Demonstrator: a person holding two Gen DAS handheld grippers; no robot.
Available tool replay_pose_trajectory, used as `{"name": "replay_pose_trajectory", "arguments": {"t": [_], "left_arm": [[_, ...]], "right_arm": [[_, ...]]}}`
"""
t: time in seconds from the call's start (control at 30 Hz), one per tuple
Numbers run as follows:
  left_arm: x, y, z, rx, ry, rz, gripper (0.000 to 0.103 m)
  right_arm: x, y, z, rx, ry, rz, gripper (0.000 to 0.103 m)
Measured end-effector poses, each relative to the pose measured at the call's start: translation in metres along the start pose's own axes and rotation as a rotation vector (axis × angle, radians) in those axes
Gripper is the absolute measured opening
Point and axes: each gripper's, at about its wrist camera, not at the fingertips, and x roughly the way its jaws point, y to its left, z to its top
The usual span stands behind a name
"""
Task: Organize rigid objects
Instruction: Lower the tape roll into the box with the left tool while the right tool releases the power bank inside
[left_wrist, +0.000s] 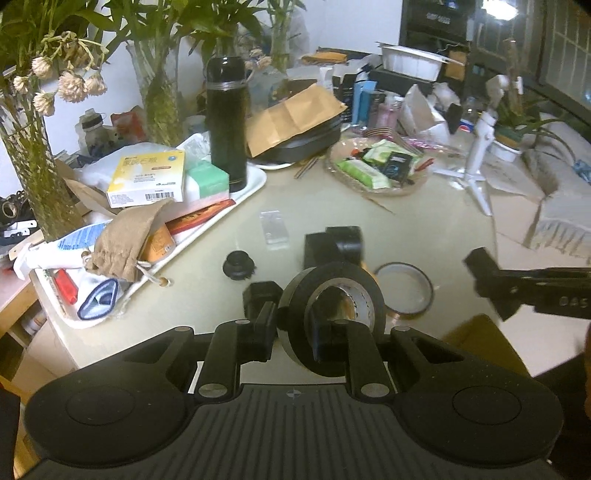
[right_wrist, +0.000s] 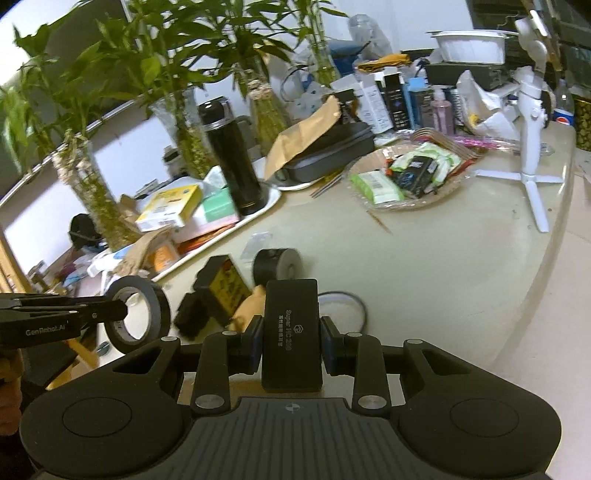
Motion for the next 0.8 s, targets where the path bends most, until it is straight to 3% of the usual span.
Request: {"name": "replay_pose_trajectory", "arguments": {"t": [0.37, 0.8], "left_arm": [[-0.023, -0.005, -0.044, -0.024, 0.027, -0.042, 0.019], [-0.008, 0.003, -0.075, -0.085, 0.056, -0.055, 0.019]], "right_arm": [[-0.017, 0.030, -0.033, -0.084, 0.052, 0.045, 0.034], [-0.003, 0.032, -0.048, -0.096, 0.127, -0.046, 0.034]]}}
